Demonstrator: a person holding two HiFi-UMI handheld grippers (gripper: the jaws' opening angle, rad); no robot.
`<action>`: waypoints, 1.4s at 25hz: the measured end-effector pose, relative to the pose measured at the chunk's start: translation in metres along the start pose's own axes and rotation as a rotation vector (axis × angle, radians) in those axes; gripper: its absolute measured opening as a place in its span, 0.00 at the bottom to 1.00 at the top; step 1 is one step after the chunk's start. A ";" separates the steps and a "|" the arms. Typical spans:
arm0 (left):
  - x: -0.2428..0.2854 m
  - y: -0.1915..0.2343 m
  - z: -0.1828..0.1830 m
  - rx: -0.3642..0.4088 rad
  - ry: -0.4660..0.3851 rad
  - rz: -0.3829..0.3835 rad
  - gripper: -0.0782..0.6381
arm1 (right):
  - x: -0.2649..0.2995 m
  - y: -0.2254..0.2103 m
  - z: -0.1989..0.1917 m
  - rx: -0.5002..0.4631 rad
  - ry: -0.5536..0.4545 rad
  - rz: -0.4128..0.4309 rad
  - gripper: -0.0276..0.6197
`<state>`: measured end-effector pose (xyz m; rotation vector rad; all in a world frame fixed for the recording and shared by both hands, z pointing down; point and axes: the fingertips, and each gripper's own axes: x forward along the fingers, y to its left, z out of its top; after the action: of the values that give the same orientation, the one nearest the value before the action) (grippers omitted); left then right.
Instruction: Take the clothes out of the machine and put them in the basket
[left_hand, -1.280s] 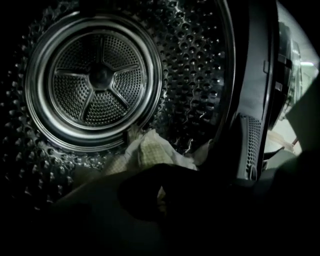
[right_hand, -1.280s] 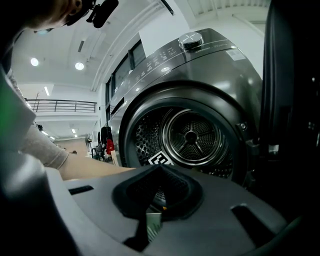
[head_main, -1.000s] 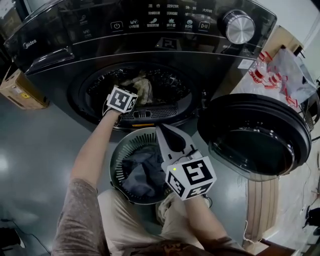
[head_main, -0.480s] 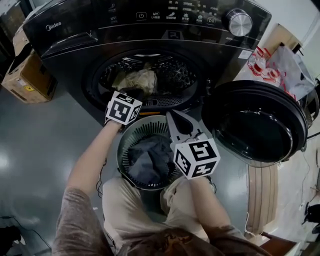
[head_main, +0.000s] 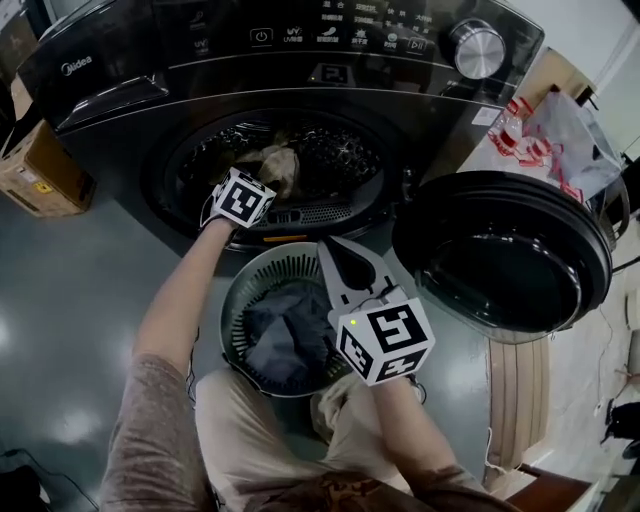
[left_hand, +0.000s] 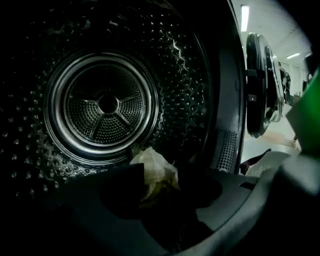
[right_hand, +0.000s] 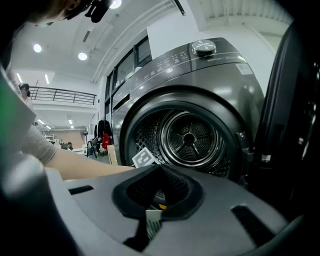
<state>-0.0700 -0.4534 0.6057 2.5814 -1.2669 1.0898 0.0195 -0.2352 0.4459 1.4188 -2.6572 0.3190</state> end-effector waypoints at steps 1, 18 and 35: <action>0.009 0.004 0.000 0.017 0.011 -0.003 0.42 | 0.000 -0.003 0.000 0.005 0.000 -0.001 0.04; 0.076 -0.002 -0.054 0.113 0.476 -0.282 0.49 | 0.014 -0.016 -0.005 0.030 0.012 0.039 0.04; 0.004 -0.009 0.006 -0.051 0.095 -0.155 0.18 | 0.008 -0.015 0.001 -0.010 -0.007 0.000 0.04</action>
<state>-0.0585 -0.4526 0.6058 2.5095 -1.0408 1.1204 0.0278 -0.2498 0.4482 1.4203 -2.6606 0.3013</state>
